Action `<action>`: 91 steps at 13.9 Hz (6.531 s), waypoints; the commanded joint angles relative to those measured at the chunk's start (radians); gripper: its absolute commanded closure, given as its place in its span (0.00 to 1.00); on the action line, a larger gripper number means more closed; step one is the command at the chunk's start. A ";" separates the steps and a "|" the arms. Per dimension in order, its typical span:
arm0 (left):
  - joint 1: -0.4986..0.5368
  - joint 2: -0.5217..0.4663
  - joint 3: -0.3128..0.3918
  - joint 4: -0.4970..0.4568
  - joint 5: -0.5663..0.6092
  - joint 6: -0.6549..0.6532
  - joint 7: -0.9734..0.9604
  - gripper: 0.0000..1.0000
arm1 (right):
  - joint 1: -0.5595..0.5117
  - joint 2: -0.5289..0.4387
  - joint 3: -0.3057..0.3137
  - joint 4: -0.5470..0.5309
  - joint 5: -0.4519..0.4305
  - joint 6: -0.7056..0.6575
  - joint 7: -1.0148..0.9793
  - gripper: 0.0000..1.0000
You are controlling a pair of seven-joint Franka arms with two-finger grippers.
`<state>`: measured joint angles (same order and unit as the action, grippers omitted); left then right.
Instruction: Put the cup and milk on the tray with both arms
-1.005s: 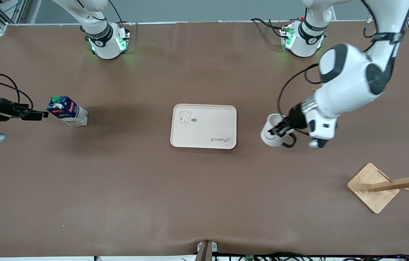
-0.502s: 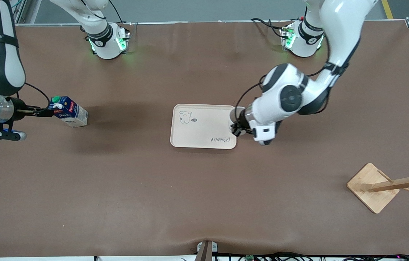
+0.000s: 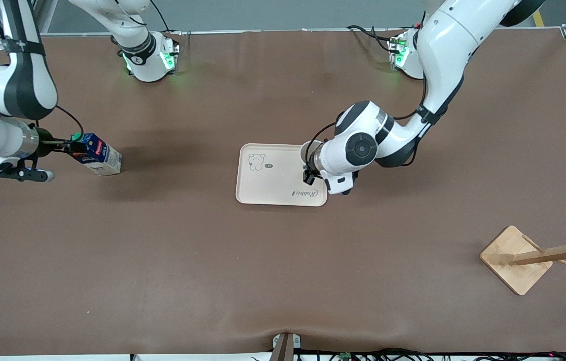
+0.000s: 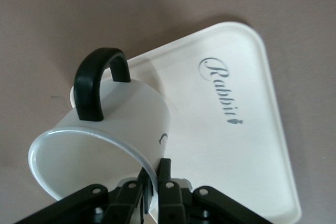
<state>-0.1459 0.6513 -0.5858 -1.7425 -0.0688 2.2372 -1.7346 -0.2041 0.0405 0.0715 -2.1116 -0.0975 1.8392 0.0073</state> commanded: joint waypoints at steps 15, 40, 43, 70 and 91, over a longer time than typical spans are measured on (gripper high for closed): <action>0.002 0.048 0.006 0.107 0.030 0.012 -0.025 0.00 | -0.031 -0.120 0.007 -0.167 0.043 0.021 -0.027 1.00; 0.468 -0.209 0.060 0.373 0.213 -0.577 0.596 0.00 | 0.752 0.354 0.005 0.568 0.277 -0.130 0.877 1.00; 0.499 -0.225 0.055 0.373 0.282 -0.626 0.713 0.00 | 0.785 0.381 0.005 0.565 0.277 -0.097 0.918 1.00; 0.579 -0.397 -0.075 0.374 0.392 -0.680 1.242 0.00 | 0.672 0.354 0.001 0.970 0.302 -0.242 1.047 0.00; 0.146 -0.791 0.503 0.054 0.069 -0.674 1.661 0.00 | 0.138 -0.029 -0.024 0.603 0.164 -0.321 -0.087 0.00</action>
<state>0.0166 -0.0827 -0.0945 -1.6302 0.0161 1.5352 -0.0932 -0.0465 -0.0440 0.0329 -1.5909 0.0760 1.5279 -0.0659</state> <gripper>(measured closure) 0.000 0.000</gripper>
